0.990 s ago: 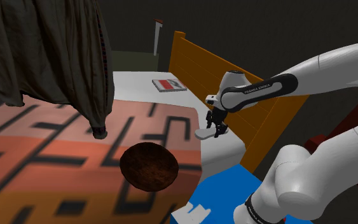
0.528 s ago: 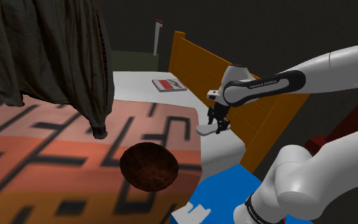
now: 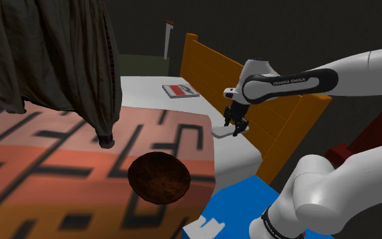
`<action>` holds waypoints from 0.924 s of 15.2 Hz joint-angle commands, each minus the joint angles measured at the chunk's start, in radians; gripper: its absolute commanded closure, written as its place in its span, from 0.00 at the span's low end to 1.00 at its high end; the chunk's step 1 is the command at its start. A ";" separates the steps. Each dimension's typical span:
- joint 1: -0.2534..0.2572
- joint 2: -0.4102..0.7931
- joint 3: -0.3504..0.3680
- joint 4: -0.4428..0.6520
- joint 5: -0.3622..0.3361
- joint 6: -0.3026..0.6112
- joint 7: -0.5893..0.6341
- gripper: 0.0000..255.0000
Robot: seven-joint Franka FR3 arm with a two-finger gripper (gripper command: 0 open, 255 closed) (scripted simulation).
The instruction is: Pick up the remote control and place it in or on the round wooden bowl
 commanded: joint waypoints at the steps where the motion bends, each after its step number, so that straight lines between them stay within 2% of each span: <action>1: -0.002 -0.015 0.009 0.017 0.002 -0.032 0.002 1.00; 9: -0.002 -0.058 0.043 0.092 0.014 -0.150 0.005 1.00; 14: 0.043 -0.090 0.150 0.045 0.061 -0.151 0.134 1.00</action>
